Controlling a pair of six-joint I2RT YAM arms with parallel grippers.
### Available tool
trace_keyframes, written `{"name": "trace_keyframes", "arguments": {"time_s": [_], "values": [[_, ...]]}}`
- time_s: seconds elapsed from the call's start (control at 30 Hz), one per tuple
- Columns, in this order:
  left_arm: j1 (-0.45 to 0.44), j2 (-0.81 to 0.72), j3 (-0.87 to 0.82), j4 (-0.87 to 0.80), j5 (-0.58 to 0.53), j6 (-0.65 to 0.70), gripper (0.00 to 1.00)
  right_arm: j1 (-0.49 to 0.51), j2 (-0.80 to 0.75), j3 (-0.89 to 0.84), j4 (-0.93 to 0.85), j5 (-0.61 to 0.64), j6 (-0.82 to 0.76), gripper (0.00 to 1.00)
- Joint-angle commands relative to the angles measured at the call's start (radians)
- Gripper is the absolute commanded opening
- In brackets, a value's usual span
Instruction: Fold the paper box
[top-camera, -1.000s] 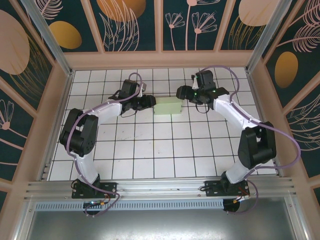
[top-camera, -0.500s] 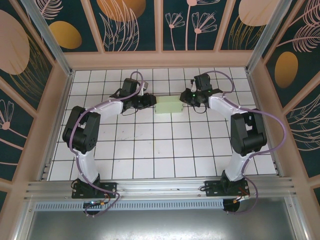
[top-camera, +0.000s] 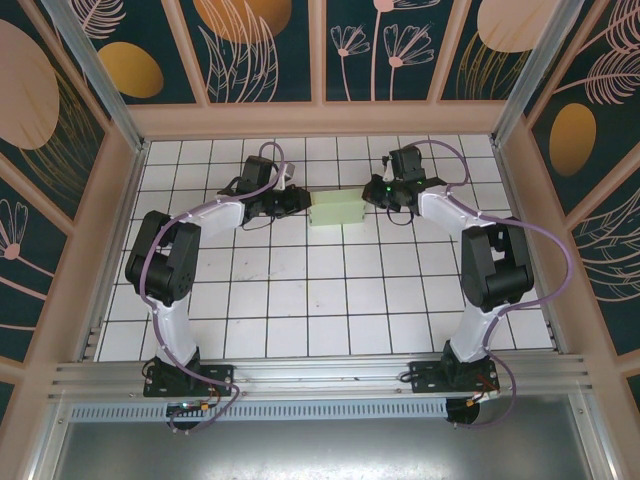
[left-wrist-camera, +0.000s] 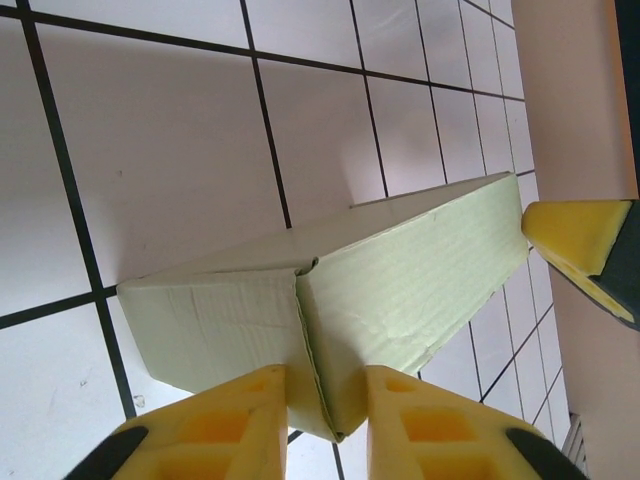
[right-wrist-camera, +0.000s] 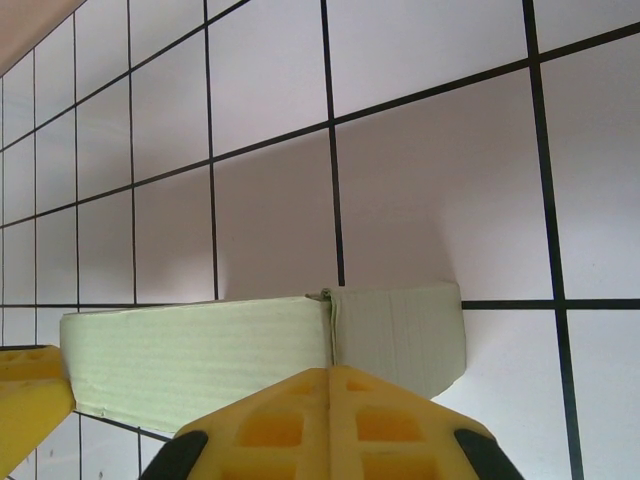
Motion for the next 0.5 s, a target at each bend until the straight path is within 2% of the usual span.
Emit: {"name": "trace_keyframes", "arguments": {"time_s": [0.0, 0.1, 0.17, 0.23, 0.27, 0.33, 0.4, 0.47], "values": [[-0.003, 0.017, 0.004, -0.045, -0.023, 0.026, 0.38, 0.008, -0.023, 0.016, -0.038, -0.005, -0.012, 0.19], [-0.003, -0.008, 0.048, -0.057, -0.025, 0.028, 0.56, 0.008, -0.062, 0.024, -0.044, 0.032, -0.025, 0.43], [-0.003, -0.025, 0.079, -0.057, -0.031, 0.036, 0.66, 0.009, -0.087, 0.014, -0.034, 0.051, -0.042, 0.55], [-0.003, -0.056, 0.092, -0.033, -0.073, 0.062, 0.80, 0.009, -0.108, 0.001, -0.028, 0.067, -0.064, 0.70], [-0.003, -0.078, 0.084, -0.008, -0.104, 0.088, 0.89, 0.008, -0.115, -0.005, -0.027, 0.077, -0.072, 0.73], [-0.002, -0.118, 0.072, 0.032, -0.118, 0.187, 0.96, 0.008, -0.140, -0.031, -0.012, 0.098, -0.081, 0.78], [-0.005, -0.150, 0.050, 0.085, -0.108, 0.358, 0.99, 0.004, -0.174, -0.063, 0.013, 0.117, -0.089, 0.83], [-0.006, -0.194, -0.005, 0.170, -0.147, 0.523, 0.99, -0.005, -0.213, -0.099, 0.038, 0.132, -0.097, 0.84]]}}
